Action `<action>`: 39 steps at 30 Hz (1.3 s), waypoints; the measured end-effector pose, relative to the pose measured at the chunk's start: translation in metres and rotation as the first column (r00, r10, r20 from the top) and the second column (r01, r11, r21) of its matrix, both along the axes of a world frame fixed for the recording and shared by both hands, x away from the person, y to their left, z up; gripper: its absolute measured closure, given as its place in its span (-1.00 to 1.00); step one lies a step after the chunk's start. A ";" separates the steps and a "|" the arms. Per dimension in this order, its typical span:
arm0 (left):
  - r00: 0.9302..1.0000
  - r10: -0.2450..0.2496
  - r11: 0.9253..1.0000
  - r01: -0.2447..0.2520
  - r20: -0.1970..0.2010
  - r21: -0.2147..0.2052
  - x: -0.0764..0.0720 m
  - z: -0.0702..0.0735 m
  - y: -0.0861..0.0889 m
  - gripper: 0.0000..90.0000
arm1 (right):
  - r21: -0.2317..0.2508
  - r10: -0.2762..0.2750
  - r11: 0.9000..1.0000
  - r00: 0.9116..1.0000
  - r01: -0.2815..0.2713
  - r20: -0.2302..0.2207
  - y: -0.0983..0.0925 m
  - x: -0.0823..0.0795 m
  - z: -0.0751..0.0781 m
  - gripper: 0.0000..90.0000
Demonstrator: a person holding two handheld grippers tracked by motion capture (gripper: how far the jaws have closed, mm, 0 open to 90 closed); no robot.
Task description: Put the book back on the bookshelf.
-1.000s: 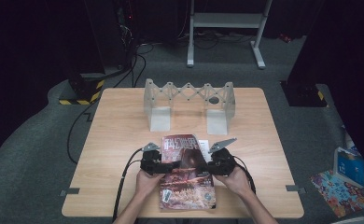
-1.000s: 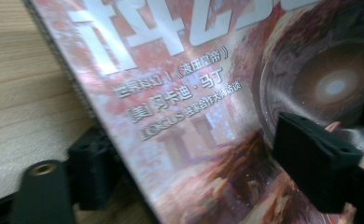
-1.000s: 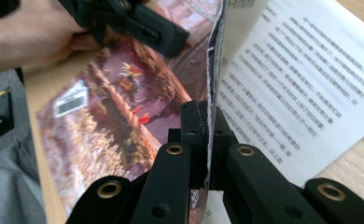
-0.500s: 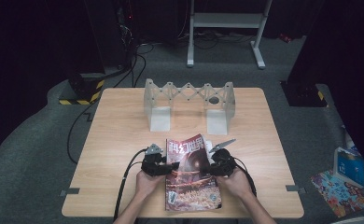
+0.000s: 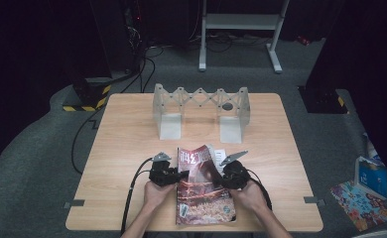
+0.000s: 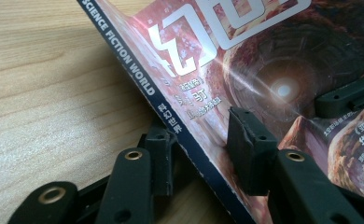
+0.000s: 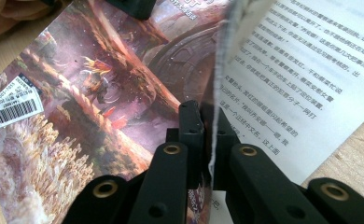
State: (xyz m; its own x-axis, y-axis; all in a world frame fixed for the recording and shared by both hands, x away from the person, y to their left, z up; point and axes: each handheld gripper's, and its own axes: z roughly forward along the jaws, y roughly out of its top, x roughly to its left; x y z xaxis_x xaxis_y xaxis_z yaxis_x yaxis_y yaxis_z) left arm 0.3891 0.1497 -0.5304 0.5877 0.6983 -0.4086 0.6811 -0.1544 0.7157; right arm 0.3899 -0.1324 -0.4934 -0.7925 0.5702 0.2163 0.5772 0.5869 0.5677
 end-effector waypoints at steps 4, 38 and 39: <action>1.000 -0.006 1.000 0.006 0.015 0.001 0.000 0.000 0.000 0.45 | 0.002 -0.058 0.998 0.998 0.058 0.028 -0.002 -0.002 -0.001 0.58; 1.000 -0.024 0.999 0.023 -0.018 -0.041 0.003 -0.002 0.002 0.33 | -0.089 -0.376 0.921 0.926 0.378 0.036 -0.025 0.004 -0.008 0.99; 0.999 -0.031 0.998 0.030 -0.021 -0.047 0.004 -0.002 0.001 0.27 | -0.087 -0.379 0.921 0.925 0.381 0.034 -0.025 0.003 -0.008 0.99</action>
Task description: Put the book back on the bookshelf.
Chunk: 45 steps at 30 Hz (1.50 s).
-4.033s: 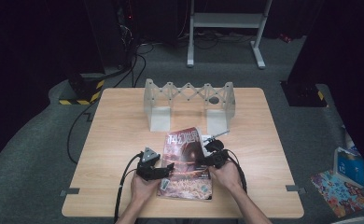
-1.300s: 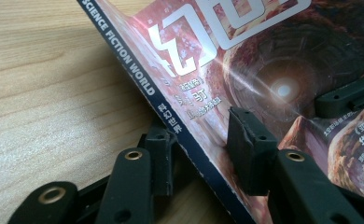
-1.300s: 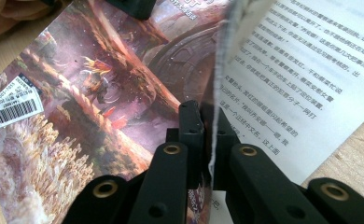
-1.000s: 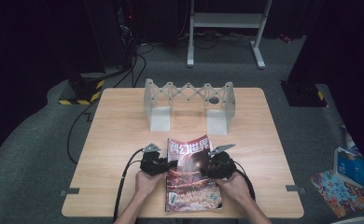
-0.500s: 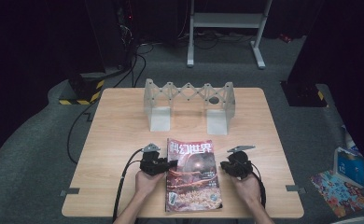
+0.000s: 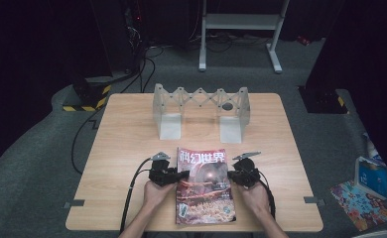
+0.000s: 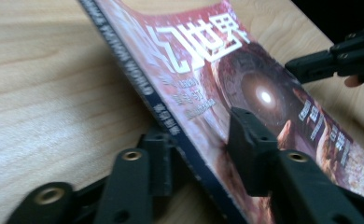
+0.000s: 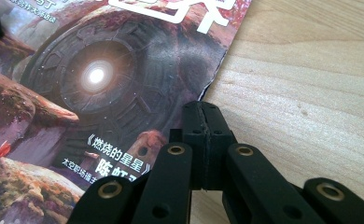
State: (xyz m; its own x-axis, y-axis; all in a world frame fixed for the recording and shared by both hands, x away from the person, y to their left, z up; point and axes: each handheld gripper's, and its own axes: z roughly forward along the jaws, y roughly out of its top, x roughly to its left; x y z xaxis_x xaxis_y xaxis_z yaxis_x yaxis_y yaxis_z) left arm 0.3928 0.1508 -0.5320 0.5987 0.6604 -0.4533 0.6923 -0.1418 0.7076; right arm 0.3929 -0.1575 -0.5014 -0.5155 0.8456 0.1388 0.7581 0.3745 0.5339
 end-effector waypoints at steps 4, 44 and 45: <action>1.000 -0.010 1.000 0.010 -0.016 -0.006 0.004 0.001 -0.007 0.17 | 0.008 0.013 1.000 1.000 -0.013 0.010 0.001 0.001 -0.001 0.99; 0.999 0.010 1.000 -0.011 -0.044 -0.025 -0.008 0.033 -0.011 0.85 | 0.120 0.101 0.987 0.993 -0.109 0.067 -0.017 -0.001 -0.008 0.47; 0.999 0.005 0.999 -0.006 -0.038 -0.032 -0.009 0.035 -0.011 0.85 | 0.115 0.089 0.988 0.992 -0.099 0.092 -0.022 -0.005 -0.010 0.46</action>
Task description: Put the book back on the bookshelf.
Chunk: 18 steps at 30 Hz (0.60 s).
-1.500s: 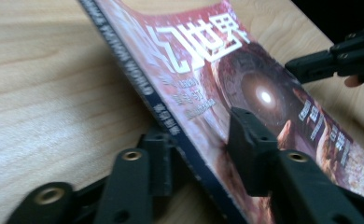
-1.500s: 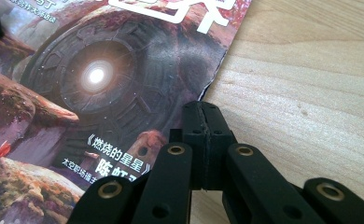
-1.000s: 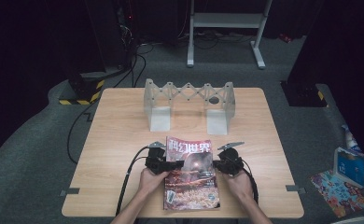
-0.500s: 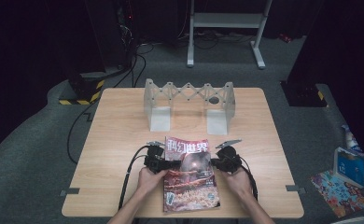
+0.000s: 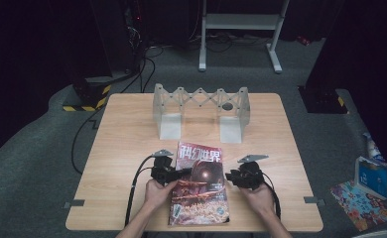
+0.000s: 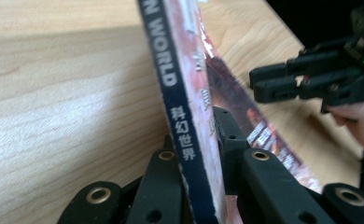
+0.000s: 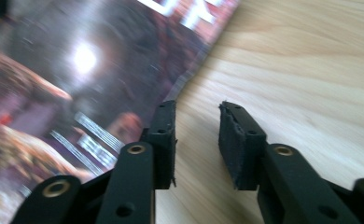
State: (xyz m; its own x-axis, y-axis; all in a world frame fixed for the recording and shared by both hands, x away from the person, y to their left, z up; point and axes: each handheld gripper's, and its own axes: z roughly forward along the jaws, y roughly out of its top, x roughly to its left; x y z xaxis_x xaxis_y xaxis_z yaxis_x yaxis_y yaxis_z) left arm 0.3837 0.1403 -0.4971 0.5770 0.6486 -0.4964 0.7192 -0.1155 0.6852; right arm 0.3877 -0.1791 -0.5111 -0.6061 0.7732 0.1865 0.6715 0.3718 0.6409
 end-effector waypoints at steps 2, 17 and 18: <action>1.000 -0.002 1.000 0.002 0.010 -0.006 -0.001 0.002 0.000 0.86 | 0.028 -0.030 0.999 0.999 0.030 0.015 -0.010 -0.006 -0.003 0.41; 0.997 -0.020 1.000 0.019 0.074 0.020 -0.008 0.026 0.000 0.87 | -0.061 -0.095 0.992 0.973 0.110 0.211 -0.021 -0.012 -0.014 -0.10; 0.997 -0.021 1.000 0.019 0.077 0.021 -0.008 0.028 0.000 0.87 | -0.051 -0.096 0.992 0.966 0.111 0.239 -0.021 -0.015 -0.017 -0.12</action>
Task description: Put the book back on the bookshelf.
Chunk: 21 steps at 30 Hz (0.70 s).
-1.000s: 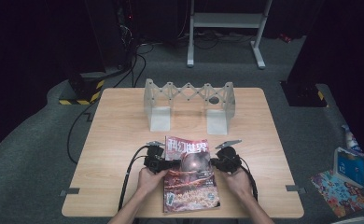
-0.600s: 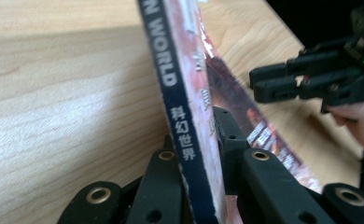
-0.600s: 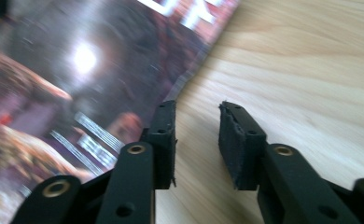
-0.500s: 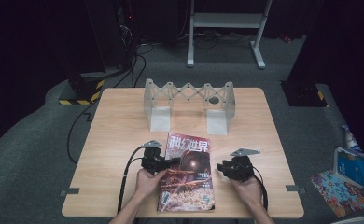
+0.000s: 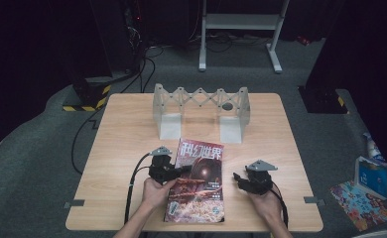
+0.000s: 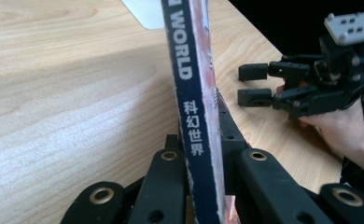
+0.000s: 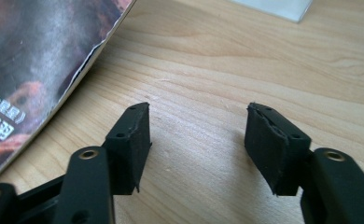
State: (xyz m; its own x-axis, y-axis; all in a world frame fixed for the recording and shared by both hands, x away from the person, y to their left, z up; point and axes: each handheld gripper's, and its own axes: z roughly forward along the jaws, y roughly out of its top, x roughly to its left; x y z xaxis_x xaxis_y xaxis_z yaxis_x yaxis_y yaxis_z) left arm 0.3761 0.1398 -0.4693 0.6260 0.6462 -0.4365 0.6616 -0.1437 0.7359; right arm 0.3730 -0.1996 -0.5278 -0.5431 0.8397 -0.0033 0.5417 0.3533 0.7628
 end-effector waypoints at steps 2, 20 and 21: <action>1.000 -0.003 1.000 0.003 0.008 0.003 0.000 0.005 0.000 0.87 | 0.014 0.001 1.000 0.999 -0.001 0.037 0.000 -0.004 -0.005 -0.14; 0.998 -0.036 0.999 0.036 0.055 0.007 0.001 0.030 -0.004 0.87 | 0.021 -0.001 1.000 0.999 0.000 0.048 0.000 -0.004 -0.006 -0.15; 0.998 -0.039 0.999 0.039 0.057 0.005 0.001 0.032 -0.004 0.87 | 0.020 0.000 1.000 0.999 -0.001 0.049 0.000 -0.004 -0.006 -0.15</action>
